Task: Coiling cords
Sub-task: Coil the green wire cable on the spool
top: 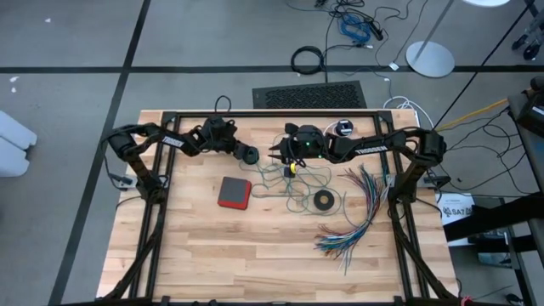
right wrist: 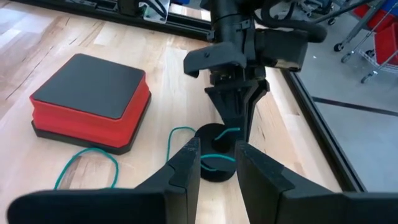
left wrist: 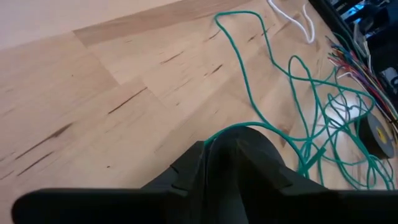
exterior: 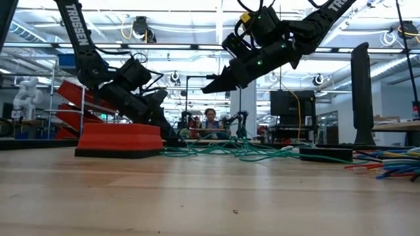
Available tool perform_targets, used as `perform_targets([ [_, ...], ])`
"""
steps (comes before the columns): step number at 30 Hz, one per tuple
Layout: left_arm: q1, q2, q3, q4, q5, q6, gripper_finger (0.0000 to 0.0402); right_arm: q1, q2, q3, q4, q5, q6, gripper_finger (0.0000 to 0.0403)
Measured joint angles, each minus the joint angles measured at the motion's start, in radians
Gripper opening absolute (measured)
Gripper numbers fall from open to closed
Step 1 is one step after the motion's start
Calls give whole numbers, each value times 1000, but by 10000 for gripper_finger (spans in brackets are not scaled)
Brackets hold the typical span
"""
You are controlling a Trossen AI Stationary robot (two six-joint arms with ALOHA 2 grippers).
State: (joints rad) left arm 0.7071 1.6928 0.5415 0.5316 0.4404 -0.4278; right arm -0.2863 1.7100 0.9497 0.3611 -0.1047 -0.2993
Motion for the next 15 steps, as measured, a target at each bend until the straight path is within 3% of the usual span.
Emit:
perform_targets([
  [8,0,0,0,-21,35,-9,140,0,0,0,-29,0,0,89],
  [15,-9,0,0,-40,86,-10,138,0,0,0,-37,0,0,89],
])
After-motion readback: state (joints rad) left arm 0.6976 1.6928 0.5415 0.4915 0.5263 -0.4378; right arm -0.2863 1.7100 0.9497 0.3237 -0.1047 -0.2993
